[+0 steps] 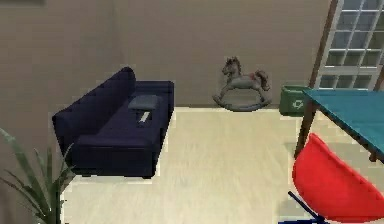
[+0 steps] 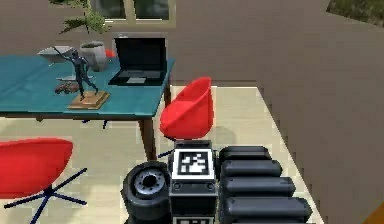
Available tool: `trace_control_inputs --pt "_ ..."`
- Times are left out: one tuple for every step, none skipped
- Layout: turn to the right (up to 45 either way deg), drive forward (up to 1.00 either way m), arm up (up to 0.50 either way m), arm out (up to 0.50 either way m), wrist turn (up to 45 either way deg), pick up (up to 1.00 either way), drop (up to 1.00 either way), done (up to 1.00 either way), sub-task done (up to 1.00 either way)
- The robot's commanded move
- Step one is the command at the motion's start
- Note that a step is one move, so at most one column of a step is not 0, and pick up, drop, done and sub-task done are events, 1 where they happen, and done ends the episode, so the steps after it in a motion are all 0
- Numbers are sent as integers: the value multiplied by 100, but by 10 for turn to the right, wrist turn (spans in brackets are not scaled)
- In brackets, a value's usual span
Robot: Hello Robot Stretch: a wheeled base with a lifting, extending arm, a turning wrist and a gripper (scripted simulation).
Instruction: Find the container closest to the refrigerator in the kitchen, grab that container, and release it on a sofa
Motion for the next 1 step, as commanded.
trace_control_inputs --pt "0 100 0 0 0 0 0 0 0"
